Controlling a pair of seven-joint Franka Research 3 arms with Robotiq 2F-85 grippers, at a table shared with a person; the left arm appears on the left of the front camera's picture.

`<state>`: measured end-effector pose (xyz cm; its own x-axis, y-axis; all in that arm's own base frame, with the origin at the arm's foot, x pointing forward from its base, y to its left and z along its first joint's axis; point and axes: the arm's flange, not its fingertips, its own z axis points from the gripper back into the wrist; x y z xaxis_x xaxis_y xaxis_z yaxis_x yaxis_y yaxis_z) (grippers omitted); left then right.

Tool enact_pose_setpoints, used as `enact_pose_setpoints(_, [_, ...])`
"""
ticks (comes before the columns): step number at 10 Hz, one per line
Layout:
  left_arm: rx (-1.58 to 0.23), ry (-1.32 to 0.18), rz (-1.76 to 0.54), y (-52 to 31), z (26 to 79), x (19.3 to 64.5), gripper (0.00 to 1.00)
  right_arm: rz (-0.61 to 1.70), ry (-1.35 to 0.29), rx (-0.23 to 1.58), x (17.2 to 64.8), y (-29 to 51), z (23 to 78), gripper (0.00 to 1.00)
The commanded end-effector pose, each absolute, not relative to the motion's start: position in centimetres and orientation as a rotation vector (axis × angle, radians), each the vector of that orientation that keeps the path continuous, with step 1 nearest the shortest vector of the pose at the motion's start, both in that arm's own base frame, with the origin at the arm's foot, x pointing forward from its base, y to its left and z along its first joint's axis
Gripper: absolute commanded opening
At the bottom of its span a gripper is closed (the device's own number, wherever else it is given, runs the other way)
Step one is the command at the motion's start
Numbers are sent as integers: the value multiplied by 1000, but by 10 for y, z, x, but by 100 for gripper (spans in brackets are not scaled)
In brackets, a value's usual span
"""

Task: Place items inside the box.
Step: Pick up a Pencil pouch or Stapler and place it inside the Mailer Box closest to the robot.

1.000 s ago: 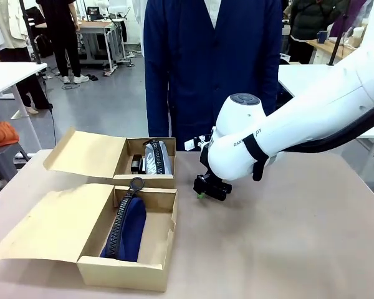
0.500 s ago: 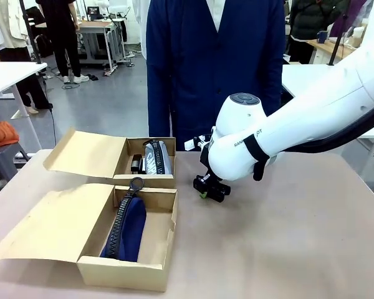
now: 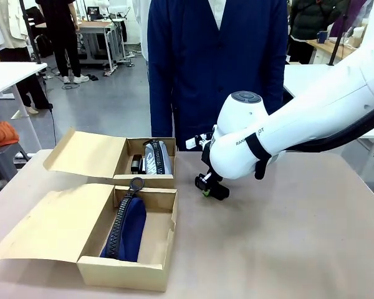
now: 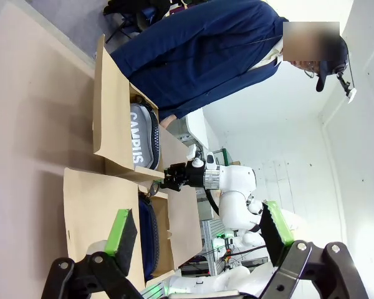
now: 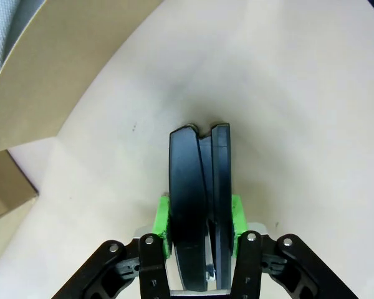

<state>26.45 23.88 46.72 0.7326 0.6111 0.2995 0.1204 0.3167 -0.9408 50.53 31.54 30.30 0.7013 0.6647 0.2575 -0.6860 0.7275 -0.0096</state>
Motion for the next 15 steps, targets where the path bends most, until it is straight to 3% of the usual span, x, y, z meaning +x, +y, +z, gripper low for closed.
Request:
enact_pose_setpoints(1, [-1246,-743,349,238,468,265,100,697,-263,52,490,302,321,0])
enact_pose_setpoints(3, [-1246,-743,349,238,468,265,100,570,-267,174,437,270,372,0])
enact_pose_setpoints(4, [-1246,-743,349,238,468,265,100,604,-304,189,385,247,399,0])
enact_pose_setpoints(5, [-1246,-743,349,238,468,265,100,627,-327,185,338,231,409,0])
enact_pose_setpoints(6, [-1246,-743,349,238,468,265,100,589,-284,300,303,209,412,0])
enact_pose_setpoints(8, [-1246,-743,349,238,468,265,100,497,-366,426,258,167,401,0])
enact_pose_setpoints(10, [-1246,-743,349,238,468,265,100,380,-414,490,249,143,387,0])
enact_pose_setpoints(11, [-1246,-743,349,238,468,265,100,470,-352,409,312,217,444,0])
enact_pose_setpoints(12, [-1246,-743,349,238,468,265,100,470,-352,409,312,217,444,0])
enact_pose_setpoints(13, [-1246,-743,349,238,468,265,100,412,-371,448,319,202,451,42])
enact_pose_setpoints(15, [-1246,-743,349,238,468,265,100,452,-300,453,343,217,449,42])
